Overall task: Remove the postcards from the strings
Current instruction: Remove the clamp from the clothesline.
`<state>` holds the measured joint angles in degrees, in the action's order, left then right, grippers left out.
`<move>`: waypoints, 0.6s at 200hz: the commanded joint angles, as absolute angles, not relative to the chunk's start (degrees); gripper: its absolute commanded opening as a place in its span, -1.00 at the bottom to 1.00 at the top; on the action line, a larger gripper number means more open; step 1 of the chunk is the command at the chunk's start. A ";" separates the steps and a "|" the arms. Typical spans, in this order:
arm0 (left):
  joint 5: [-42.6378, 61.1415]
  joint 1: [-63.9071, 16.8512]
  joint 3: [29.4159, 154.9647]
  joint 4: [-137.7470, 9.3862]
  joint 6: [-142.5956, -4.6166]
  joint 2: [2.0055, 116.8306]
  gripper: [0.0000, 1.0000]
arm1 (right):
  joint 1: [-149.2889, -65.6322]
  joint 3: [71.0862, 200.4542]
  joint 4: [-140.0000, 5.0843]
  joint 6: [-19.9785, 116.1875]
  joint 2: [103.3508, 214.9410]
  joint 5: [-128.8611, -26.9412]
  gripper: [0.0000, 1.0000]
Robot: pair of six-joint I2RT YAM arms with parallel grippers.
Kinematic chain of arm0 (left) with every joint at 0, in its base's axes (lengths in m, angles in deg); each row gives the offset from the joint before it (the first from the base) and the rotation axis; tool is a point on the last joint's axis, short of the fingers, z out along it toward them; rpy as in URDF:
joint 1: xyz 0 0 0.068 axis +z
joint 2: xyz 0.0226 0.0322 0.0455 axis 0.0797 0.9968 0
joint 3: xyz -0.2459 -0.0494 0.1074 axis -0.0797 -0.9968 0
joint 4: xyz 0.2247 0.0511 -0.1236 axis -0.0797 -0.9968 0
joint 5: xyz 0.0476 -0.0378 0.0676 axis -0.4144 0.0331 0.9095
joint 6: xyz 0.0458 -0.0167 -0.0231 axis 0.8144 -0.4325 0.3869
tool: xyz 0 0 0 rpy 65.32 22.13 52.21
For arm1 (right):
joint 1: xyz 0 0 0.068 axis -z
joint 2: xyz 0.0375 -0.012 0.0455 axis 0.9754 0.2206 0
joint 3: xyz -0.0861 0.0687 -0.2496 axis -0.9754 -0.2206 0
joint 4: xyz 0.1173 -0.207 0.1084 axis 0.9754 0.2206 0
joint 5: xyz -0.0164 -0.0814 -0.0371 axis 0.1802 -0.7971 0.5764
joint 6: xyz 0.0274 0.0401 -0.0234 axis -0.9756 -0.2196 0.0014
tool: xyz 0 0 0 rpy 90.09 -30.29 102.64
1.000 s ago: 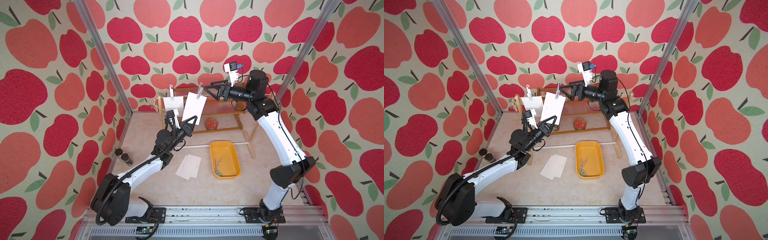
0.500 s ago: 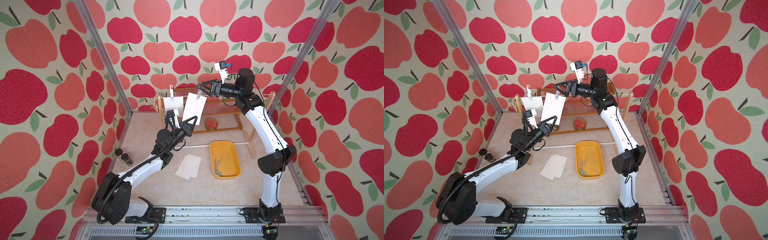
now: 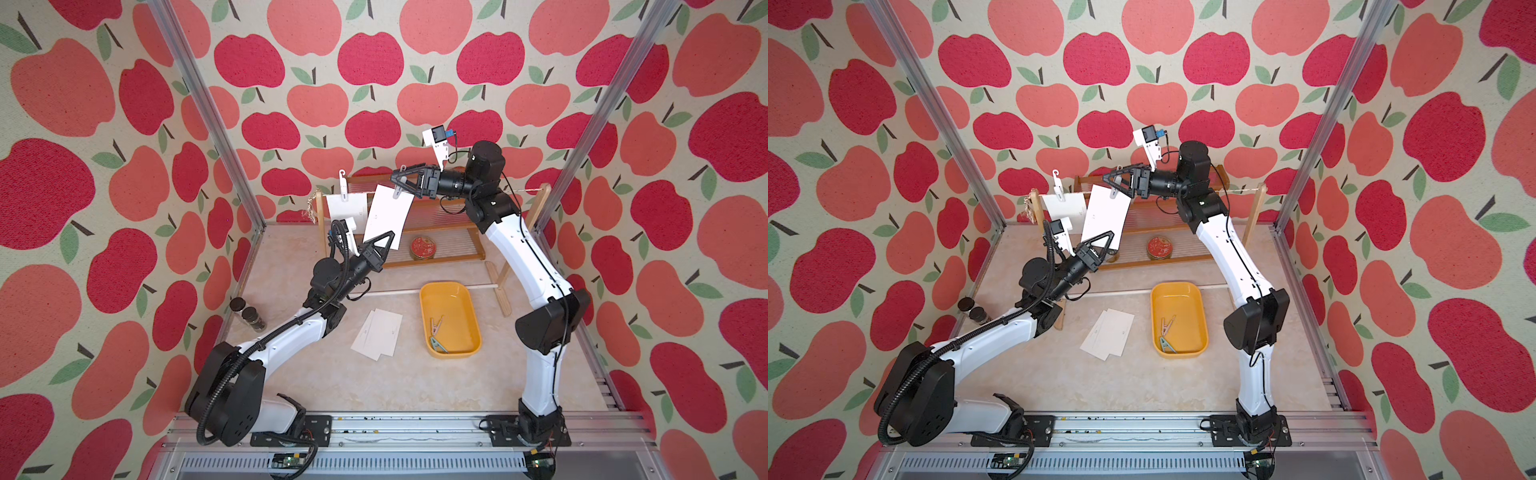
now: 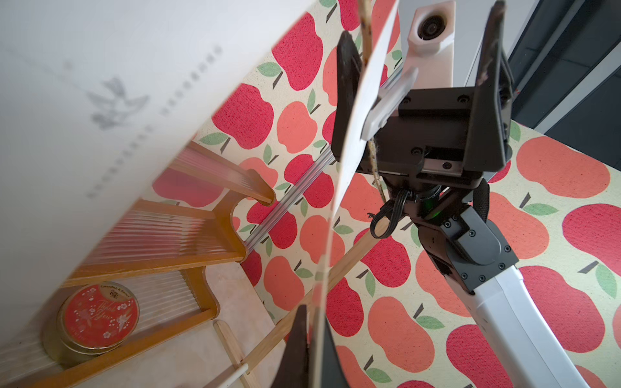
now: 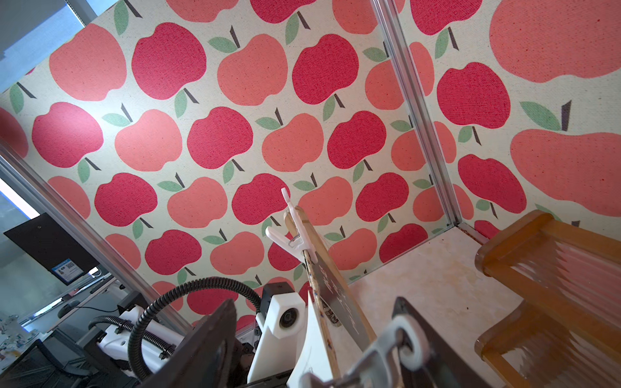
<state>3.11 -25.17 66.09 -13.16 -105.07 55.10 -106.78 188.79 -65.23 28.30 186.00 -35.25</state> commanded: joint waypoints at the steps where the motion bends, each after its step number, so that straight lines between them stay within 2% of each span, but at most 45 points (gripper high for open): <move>1: 1.97 -24.87 67.19 -9.12 -107.07 55.97 -1.00 | -106.61 186.89 -67.08 29.02 182.97 -33.75 0.37; 50: 1.71 -24.84 67.43 -9.09 -107.80 56.09 -1.00 | -105.98 183.72 -71.94 26.91 181.34 -34.23 0.19; 120: 1.00 -24.59 67.51 -8.76 -108.70 56.48 -1.00 | -105.97 183.56 -72.66 26.42 181.64 -33.94 0.08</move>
